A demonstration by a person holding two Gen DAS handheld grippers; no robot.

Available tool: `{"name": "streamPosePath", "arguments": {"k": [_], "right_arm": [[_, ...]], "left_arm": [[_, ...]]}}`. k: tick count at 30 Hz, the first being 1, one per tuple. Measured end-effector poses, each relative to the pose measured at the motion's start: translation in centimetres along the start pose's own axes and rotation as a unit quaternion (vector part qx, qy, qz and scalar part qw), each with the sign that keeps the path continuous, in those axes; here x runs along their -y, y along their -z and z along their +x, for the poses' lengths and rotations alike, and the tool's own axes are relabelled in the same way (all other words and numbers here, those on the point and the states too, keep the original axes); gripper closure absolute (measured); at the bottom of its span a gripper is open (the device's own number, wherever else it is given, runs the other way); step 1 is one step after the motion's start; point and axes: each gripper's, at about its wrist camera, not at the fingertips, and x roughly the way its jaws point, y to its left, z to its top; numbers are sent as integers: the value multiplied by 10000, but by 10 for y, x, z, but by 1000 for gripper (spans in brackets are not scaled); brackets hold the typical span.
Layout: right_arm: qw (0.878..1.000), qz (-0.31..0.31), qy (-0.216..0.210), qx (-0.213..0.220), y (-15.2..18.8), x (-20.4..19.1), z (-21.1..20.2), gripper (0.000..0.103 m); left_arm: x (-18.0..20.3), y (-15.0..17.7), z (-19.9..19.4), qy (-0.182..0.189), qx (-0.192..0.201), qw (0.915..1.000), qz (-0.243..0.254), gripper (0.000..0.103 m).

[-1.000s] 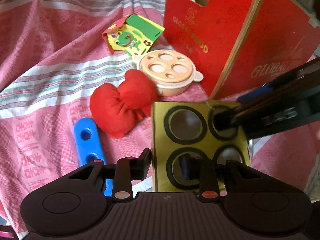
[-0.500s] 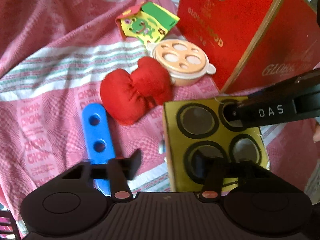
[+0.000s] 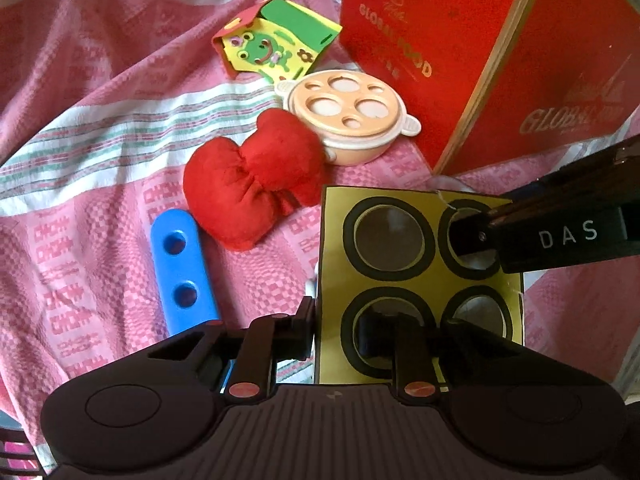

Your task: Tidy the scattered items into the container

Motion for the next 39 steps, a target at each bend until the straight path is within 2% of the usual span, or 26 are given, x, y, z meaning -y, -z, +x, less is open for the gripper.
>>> {"name": "streamPosePath", "arguments": {"k": [7, 15, 21, 26, 33, 39], "right_arm": [[9989, -447, 63, 159, -3, -12, -6, 62], [9933, -926, -52, 683, -14, -27, -37, 61], [9809, -1510, -433, 1147, -36, -46, -69, 61], [9685, -1821, -715, 1538, -50, -52, -100, 61], [9493, -2062, -694, 2267, -73, -29, -161, 61], [9400, -1852, -210, 2859, -94, 29, -210, 62]], "left_arm": [[-4, 2, -8, -37, 52, 9999, -140, 86], [-11, -5, -46, -208, 532, 9975, -427, 84], [-21, -12, -91, -558, 1008, 9893, -893, 82], [-17, -25, -131, -889, 1426, 9799, -1075, 81], [17, -74, -169, -1044, 2028, 9701, -823, 79], [68, -144, -173, -739, 2351, 9685, -343, 79]]}}
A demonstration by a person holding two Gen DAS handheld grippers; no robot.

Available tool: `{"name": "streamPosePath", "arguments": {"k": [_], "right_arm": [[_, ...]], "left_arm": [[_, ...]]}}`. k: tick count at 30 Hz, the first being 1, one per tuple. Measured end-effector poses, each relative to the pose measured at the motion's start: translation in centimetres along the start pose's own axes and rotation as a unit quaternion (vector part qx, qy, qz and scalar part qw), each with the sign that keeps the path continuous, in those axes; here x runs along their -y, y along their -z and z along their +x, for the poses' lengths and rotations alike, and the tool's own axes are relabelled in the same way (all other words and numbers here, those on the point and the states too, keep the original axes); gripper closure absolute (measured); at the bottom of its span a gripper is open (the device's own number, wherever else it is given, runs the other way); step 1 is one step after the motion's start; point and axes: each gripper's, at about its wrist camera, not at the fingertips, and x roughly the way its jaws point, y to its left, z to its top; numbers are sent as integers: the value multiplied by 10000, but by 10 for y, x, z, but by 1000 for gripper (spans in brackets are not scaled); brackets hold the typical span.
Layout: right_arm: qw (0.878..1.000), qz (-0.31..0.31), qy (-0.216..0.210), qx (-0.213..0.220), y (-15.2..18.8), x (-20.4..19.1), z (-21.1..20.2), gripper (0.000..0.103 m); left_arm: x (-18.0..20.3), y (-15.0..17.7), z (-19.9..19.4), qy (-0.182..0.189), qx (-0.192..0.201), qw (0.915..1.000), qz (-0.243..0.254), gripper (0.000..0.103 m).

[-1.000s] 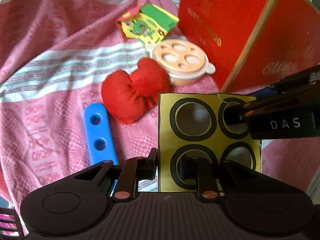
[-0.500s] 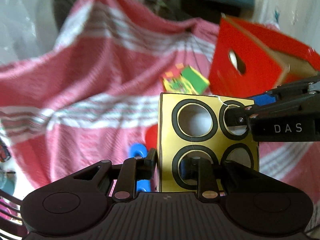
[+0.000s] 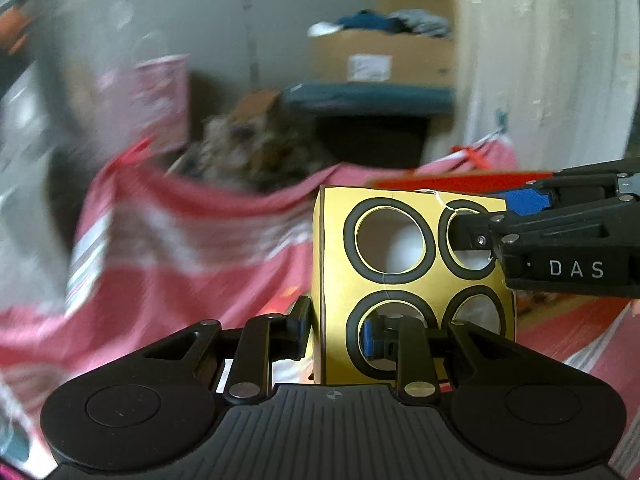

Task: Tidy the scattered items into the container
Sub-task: 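Carry the yellow box with the left gripper into the red box and release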

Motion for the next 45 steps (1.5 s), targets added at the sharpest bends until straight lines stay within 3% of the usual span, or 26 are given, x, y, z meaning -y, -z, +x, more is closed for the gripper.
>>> {"name": "streamPosePath", "arguments": {"k": [6, 11, 13, 14, 16, 17, 19, 20, 32, 45], "right_arm": [[9978, 336, 572, -85, 0, 79, -12, 62], [9955, 596, 606, -430, 14, 117, 0, 62], [9942, 771, 504, -558, 18, 131, 9, 55], [9935, 858, 481, -580, 19, 135, 11, 42], [9922, 967, 483, -621, 19, 141, 18, 25], [9921, 977, 482, -622, 19, 143, 20, 19], [9919, 990, 486, -636, 19, 145, 25, 12], [9917, 987, 504, -651, 20, 146, 25, 11], [9859, 1181, 596, -1027, 31, 151, 51, 10], [9842, 1276, 691, -1014, 35, 134, 47, 9]], "left_arm": [[64, -41, 48, 477, -136, 9980, 399, 80], [96, -44, 85, 674, -495, 9952, 509, 81], [102, -43, 99, 633, -630, 9945, 551, 82], [104, -43, 105, 608, -683, 9942, 573, 74], [104, -42, 113, 585, -702, 9943, 553, 47], [102, -42, 115, 538, -697, 9946, 541, 27], [99, -44, 114, 520, -571, 9958, 484, 7], [98, -44, 112, 533, -502, 9964, 436, 2], [90, -40, 135, 375, -799, 9948, 499, 2], [78, -33, 111, 342, -620, 9957, 601, 2]]}}
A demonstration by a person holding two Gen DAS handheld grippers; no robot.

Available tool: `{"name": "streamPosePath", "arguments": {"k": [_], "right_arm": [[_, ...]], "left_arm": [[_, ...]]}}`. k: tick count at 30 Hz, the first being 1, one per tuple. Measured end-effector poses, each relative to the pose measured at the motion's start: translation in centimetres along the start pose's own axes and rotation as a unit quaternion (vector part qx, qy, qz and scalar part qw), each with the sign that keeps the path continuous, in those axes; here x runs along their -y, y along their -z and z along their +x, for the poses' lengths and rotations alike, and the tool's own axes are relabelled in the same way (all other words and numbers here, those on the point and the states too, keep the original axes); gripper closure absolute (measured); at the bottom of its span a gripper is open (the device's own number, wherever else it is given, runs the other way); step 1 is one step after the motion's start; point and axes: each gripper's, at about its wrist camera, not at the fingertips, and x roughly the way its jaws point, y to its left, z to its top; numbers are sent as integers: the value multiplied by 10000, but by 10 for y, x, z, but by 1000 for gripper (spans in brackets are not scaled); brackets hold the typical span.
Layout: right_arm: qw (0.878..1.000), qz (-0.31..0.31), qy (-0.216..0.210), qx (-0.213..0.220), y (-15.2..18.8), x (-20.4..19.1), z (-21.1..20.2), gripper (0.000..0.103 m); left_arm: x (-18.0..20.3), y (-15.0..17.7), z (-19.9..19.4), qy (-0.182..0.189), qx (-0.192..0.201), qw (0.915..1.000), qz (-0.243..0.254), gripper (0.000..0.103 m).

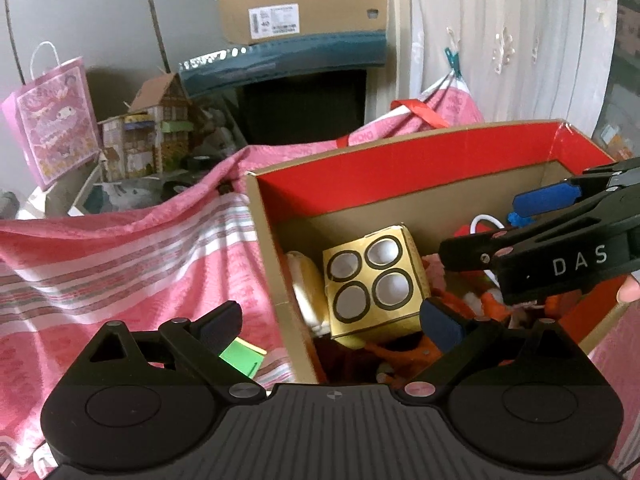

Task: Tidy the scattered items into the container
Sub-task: 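Carry the yellow box with the left gripper into the red box and release, then withdraw the left gripper from the red box back toward the toys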

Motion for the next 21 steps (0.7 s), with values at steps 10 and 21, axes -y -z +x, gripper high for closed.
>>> {"name": "streamPosePath", "arguments": {"k": [10, 21], "right_arm": [[9983, -468, -171, 311, 9, -45, -30, 9], [9896, -1128, -487, 748, 24, -103, -70, 9]], "left_arm": [[-17, 24, -45, -246, 187, 9993, 198, 2], [-60, 56, -99, -553, 405, 9976, 136, 2]]}}
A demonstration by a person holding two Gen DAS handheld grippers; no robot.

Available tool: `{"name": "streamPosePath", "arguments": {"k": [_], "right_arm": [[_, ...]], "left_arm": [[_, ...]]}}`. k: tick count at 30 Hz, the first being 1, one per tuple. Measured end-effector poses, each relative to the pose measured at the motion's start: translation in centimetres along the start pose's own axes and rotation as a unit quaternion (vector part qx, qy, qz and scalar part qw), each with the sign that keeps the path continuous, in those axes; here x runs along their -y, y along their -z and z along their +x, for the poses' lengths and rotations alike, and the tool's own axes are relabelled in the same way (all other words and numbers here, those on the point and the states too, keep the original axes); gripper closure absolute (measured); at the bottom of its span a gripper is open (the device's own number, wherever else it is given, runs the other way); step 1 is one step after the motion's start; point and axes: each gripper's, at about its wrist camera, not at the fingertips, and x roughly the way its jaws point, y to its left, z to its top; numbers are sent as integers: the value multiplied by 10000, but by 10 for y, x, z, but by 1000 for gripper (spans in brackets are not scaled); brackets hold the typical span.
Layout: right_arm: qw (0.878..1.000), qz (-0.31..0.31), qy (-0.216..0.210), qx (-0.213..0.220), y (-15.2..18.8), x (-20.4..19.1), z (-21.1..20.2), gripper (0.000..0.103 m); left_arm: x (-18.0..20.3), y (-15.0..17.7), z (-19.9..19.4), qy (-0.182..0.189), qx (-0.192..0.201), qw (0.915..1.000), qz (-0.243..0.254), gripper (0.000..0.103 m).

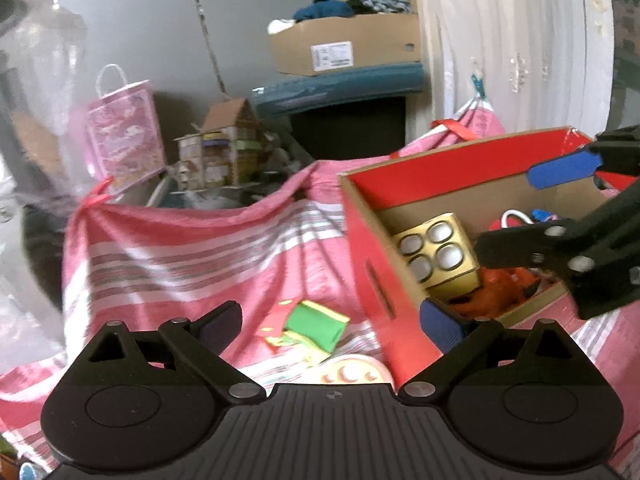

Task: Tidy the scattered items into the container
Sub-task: 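Withdraw the left gripper from the red box back toward the toys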

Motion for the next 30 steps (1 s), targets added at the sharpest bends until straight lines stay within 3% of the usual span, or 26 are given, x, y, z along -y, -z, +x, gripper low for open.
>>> {"name": "streamPosePath", "arguments": {"k": [7, 13, 18, 20, 22, 30], "right_arm": [[9974, -475, -548, 18, 23, -40, -21, 11], [9929, -812, -857, -162, 54, -70, -22, 17], [9920, -670, -710, -802, 98, -72, 11, 27], [9903, -500, -553, -1177, 117, -67, 30, 42], [9869, -227, -432, -1535, 137, -57, 49, 47], [9738, 495, 107, -2217, 191, -30, 89, 49]], "left_arm": [[-32, 47, -3, -103, -369, 9992, -104, 2], [-37, 93, 16, -33, -778, 9970, -21, 2], [-20, 131, 44, 184, -1269, 9915, 204, 7], [-11, 143, 52, 326, -1402, 9892, 278, 12], [-1, 155, 63, 453, -1567, 9861, 321, 17], [23, 177, 101, 1039, -2097, 9722, 51, 42]]}}
